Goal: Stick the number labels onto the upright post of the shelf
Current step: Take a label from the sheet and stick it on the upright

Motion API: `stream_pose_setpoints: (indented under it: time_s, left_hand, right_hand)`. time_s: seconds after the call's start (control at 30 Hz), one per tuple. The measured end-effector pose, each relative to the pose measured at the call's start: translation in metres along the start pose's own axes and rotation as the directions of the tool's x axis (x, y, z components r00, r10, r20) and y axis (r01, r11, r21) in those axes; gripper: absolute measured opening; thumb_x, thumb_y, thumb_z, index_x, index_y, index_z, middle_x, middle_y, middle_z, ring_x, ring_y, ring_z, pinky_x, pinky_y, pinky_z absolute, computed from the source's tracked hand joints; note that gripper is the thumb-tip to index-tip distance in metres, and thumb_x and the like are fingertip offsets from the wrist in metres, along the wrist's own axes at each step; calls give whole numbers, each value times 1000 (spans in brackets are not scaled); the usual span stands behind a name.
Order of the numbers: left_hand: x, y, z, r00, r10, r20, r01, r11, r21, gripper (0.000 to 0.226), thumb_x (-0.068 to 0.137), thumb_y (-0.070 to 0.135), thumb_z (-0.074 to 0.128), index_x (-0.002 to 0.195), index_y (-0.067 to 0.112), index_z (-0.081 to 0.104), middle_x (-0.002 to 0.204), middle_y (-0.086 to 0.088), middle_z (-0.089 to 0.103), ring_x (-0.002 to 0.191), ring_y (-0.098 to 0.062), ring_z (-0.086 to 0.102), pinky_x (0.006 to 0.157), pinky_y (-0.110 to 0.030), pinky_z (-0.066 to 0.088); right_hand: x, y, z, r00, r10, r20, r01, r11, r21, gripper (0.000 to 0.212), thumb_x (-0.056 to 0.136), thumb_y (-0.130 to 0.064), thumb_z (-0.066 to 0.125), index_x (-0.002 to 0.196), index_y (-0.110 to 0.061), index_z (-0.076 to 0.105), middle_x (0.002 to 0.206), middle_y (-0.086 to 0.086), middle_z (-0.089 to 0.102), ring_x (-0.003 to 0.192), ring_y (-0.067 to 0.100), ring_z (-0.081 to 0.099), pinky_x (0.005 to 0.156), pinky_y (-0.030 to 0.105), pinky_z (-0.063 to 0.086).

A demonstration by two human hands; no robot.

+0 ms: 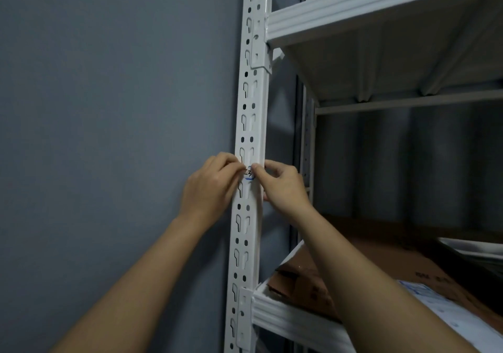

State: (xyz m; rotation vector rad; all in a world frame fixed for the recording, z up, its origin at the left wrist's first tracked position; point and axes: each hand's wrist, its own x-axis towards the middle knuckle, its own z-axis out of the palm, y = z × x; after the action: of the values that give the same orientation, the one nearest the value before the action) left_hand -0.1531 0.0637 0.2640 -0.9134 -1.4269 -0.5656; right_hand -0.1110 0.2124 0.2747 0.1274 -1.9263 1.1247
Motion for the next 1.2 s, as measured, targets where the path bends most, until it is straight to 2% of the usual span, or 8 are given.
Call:
stream_pose_setpoints:
  time_s: [0.13, 0.43, 0.67, 0.77, 0.93, 1.07, 1.2]
  left_hand:
    - [1, 3, 0, 999, -33, 3, 33, 999, -10, 24, 90, 30, 49, 96, 15, 68, 96, 2, 62, 81, -19, 58, 51, -30, 45]
    - [6, 10, 1, 1000, -29, 5, 28, 997, 73, 28, 88, 29, 45, 80, 11, 65, 83, -2, 61, 70, -22, 59, 44, -29, 41]
    - [4, 11, -4, 998, -35, 50, 34, 999, 30, 30, 91, 31, 40, 85, 13, 63, 88, 0, 60, 73, -20, 59, 44, -30, 42]
    - [-4, 10, -5, 995, -38, 93, 37, 999, 9, 31, 92, 33, 39, 87, 14, 62, 89, 1, 59, 75, -18, 58, 46, -29, 41]
    - [-14, -2, -6, 977, -179, 119, 199, 964, -177, 34, 93, 37, 36, 94, 17, 64, 95, 3, 58, 84, -16, 55, 60, -35, 49]
    - [-10, 3, -13, 956, -258, 143, 287, 924, -253, 26, 92, 30, 45, 97, 18, 67, 98, 5, 59, 85, -18, 59, 68, -38, 51]
    - [-2, 12, -22, 923, -343, 175, 384, 855, -349, 14, 92, 23, 57, 101, 20, 67, 100, 6, 60, 86, -13, 61, 77, -38, 52]
  right_hand:
    - [1, 1, 2, 1000, 3, -14, -3, 1000, 5, 50, 65, -68, 54, 100, -35, 71, 85, -4, 74, 87, 20, 70, 79, 50, 57]
    - [-4, 0, 1, 1000, 5, -10, -4, 1000, 30, 50, 66, -68, 54, 97, -33, 72, 82, -2, 74, 83, 21, 71, 77, 51, 58]
    - [-10, -4, -1, 1000, 14, 2, -14, 999, 33, 59, 64, -70, 51, 102, -30, 72, 84, -5, 74, 85, 16, 70, 78, 48, 58]
    - [-12, -6, -1, 1000, 6, 8, -7, 1000, 25, 55, 65, -69, 50, 99, -32, 72, 83, -3, 74, 85, 18, 70, 79, 50, 57]
    - [-15, -8, -1, 1000, -3, -2, 3, 1000, 6, 50, 66, -70, 48, 93, -33, 70, 83, 0, 74, 83, 19, 70, 78, 52, 56]
    - [-16, -9, -2, 1000, -8, -1, 8, 1000, -21, 50, 68, -70, 45, 93, -35, 69, 81, -4, 74, 83, 17, 70, 78, 51, 56]
    - [-14, -5, -1, 999, 8, 43, -8, 1000, 10, 50, 69, -69, 46, 102, -40, 68, 89, -5, 74, 92, 17, 69, 87, 51, 54]
